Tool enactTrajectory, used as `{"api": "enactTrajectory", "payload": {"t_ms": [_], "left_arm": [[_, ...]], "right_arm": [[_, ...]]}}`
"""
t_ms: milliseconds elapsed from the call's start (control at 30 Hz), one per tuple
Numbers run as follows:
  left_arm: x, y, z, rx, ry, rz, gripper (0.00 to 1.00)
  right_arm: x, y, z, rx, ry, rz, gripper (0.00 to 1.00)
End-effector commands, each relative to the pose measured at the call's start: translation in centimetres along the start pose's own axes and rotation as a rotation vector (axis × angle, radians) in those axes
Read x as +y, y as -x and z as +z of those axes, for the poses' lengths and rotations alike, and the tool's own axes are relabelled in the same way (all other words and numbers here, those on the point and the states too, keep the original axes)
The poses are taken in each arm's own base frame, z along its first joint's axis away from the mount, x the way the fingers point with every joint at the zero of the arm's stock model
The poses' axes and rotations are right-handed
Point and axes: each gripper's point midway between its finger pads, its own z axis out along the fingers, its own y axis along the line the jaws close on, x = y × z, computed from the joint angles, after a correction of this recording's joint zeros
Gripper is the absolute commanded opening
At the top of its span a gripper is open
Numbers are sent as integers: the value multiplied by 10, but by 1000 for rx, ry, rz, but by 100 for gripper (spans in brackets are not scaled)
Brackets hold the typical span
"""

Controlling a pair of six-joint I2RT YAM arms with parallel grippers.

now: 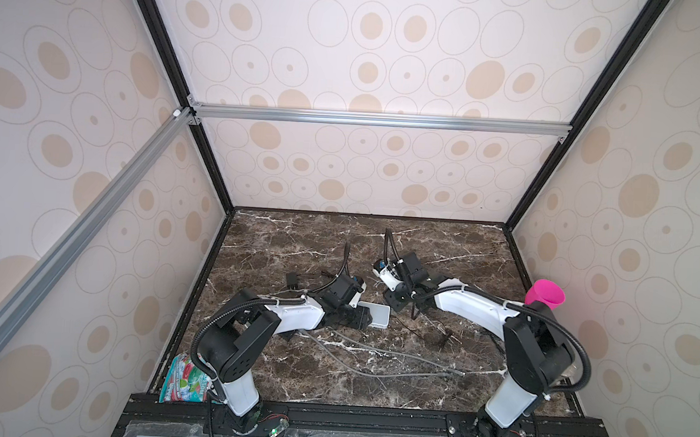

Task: Insert the plug into the switch port
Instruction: 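Open both grippers and lift them away from the white router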

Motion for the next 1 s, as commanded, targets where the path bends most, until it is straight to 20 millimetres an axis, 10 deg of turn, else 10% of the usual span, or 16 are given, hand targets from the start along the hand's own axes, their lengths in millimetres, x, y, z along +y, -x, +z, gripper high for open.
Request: {"api": "enactTrajectory", "payload": {"t_ms": [0, 167, 333, 633, 967], "left_arm": [[-18, -9, 3, 58, -24, 27, 60], [-30, 6, -3, 46, 34, 127, 61], [-19, 38, -32, 1, 195, 267, 63], [-26, 81, -107, -212, 159, 281, 65], [-32, 54, -172, -405, 3, 230, 66]], "right_arm": [[-34, 4, -23, -85, -150, 112, 51], [-92, -45, -35, 4, -390, 603, 70], [-90, -95, -32, 196, -359, 940, 73], [-87, -104, -14, 235, -306, 1190, 72], [-97, -102, 10, 261, -344, 1305, 63]]}}
